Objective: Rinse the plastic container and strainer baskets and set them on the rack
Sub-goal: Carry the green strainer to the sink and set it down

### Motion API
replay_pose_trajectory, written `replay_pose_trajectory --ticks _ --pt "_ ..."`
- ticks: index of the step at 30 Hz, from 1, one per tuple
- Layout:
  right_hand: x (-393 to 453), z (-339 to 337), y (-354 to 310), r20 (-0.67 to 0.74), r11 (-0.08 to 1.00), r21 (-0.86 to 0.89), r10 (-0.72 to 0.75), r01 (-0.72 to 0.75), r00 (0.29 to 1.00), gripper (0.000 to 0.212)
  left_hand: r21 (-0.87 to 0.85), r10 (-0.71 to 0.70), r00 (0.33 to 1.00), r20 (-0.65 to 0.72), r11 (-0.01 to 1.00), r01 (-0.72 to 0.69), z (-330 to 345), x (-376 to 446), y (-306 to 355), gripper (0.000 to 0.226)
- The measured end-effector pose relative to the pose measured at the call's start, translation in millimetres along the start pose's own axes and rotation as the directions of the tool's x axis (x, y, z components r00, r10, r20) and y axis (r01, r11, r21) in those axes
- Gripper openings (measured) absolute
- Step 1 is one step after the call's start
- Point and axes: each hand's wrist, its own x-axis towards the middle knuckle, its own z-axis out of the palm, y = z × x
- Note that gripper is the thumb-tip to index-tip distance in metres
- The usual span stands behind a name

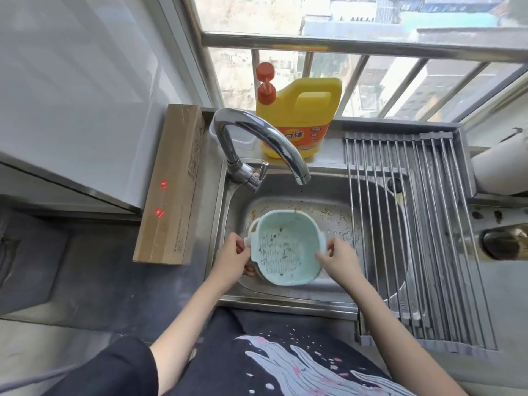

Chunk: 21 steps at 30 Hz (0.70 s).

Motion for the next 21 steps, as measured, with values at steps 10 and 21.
replay_pose_trajectory --ticks 10,21 --pt "20 6 -6 -0.139 0.867 0.461 0.28 -0.189 0.95 0.025 0.198 0.06 0.997 -0.048 0.979 -0.049 -2 25 -8 0.016" --pt "73 51 -24 0.04 0.219 0.938 0.701 -0.269 0.712 0.048 0.184 0.031 0.999 -0.041 0.983 -0.023 0 38 -15 0.02"
